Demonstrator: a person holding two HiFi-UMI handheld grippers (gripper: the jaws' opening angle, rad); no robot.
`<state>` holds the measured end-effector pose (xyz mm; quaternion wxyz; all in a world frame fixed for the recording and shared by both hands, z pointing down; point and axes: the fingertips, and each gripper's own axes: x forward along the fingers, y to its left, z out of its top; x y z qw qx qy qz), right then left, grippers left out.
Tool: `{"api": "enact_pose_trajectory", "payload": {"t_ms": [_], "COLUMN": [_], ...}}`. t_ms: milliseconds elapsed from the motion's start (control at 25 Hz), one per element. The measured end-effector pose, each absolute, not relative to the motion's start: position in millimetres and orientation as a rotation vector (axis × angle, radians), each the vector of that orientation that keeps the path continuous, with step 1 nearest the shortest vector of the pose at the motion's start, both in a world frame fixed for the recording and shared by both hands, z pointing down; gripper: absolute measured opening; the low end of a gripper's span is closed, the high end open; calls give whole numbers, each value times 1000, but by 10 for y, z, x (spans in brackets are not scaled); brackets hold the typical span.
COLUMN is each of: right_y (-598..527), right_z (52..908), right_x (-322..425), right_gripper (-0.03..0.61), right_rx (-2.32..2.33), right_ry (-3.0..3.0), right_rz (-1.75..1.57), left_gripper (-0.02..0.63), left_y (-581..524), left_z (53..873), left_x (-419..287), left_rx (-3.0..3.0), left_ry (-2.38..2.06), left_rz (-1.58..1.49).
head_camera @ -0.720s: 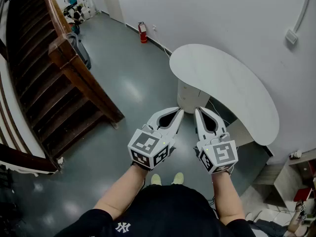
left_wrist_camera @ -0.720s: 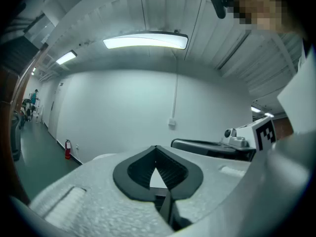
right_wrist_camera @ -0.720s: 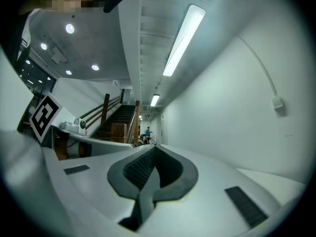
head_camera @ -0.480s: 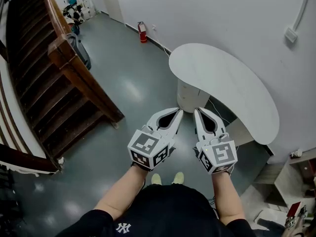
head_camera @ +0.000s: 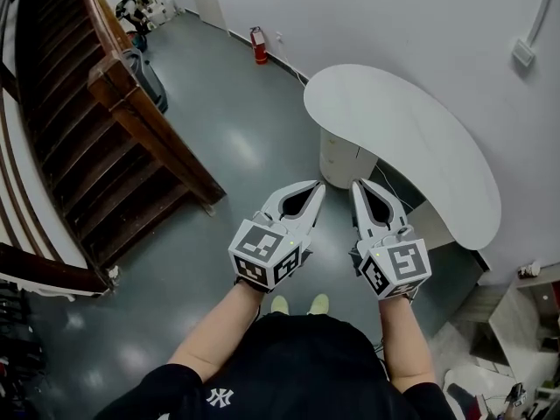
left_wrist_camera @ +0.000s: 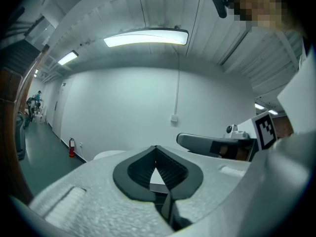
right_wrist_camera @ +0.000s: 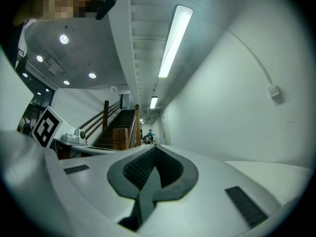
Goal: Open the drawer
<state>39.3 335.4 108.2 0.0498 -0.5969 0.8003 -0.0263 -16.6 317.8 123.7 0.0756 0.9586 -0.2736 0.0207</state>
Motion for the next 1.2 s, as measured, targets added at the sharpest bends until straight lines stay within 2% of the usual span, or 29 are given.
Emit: {"api": "enact_pose_trajectory", "payload": {"t_ms": [680,1200], "right_y": [3182,2047], "right_z": [1265,1624], "right_x": [956,1063], "right_gripper": [14,14], "right_rx": [-1798,-1826], "right_ry": [2376,2404], "right_rz": [-175,-237], "left_gripper": [8,8], "left_y": [2953,1854], "left_z": [1576,2069], "left_x": [164,320], "left_rx": [2742,2689], "left_ry": [-821,-812], "left_rz": [81,117]}}
